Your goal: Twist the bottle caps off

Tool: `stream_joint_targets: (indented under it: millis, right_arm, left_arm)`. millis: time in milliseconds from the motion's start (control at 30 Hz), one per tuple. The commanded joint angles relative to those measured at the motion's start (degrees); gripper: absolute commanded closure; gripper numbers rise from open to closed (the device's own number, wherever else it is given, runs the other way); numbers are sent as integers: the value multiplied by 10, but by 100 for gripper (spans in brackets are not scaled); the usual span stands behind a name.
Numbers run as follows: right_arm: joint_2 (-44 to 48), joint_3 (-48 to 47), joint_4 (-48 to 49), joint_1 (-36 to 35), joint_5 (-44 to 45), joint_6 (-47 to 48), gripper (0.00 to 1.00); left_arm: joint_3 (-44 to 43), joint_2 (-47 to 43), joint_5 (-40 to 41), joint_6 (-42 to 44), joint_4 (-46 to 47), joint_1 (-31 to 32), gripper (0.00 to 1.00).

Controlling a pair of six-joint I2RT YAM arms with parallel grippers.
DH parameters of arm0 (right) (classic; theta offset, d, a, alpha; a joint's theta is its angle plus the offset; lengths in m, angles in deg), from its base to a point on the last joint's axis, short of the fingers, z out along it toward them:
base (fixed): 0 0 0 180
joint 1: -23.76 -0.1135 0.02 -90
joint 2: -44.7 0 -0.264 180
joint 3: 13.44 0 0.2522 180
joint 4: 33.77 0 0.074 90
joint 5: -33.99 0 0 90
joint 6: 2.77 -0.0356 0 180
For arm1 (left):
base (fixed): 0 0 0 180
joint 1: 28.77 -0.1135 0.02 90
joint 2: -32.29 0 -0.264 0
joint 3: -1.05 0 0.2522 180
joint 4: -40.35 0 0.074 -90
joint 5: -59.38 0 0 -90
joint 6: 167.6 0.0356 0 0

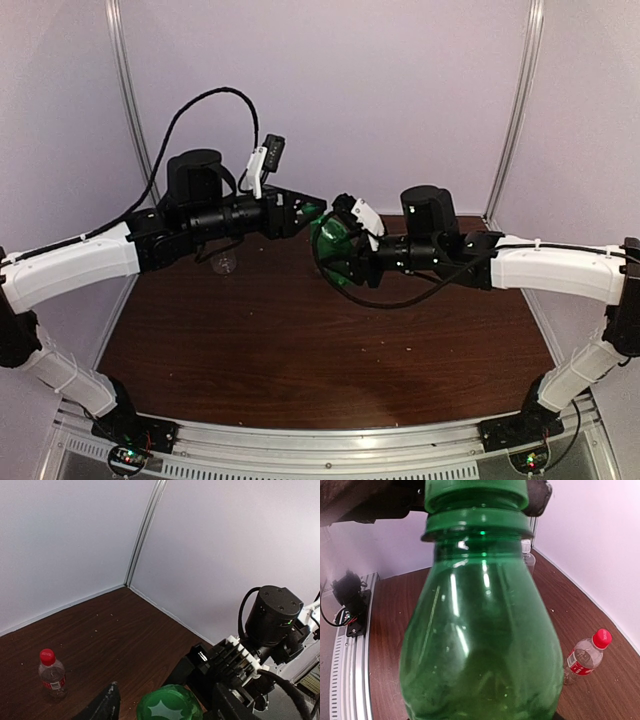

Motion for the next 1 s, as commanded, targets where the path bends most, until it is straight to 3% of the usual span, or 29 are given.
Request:
stream_joint_targets:
  millis: [0,200,367,633,967]
  right_arm:
    - [24,6,-4,7,-45,-4,57]
    - [29,1,-24,16,-125,5,57]
    - [19,-16,-62,20,-223,22,55]
    - [-13,-54,-98,20,-384,33,53]
    - [-28,-68,-100,20,-467,27,54]
  left_arm:
    - [13,-34,-10,39,38,0,30]
    - [25,-70,-58,99,29,-7,14]
    - [28,-91,-158,152,16,-19,9]
    - [31,-95,-330,200,29,-22,12]
    - [24,-62,-396,202,49,-22,27]
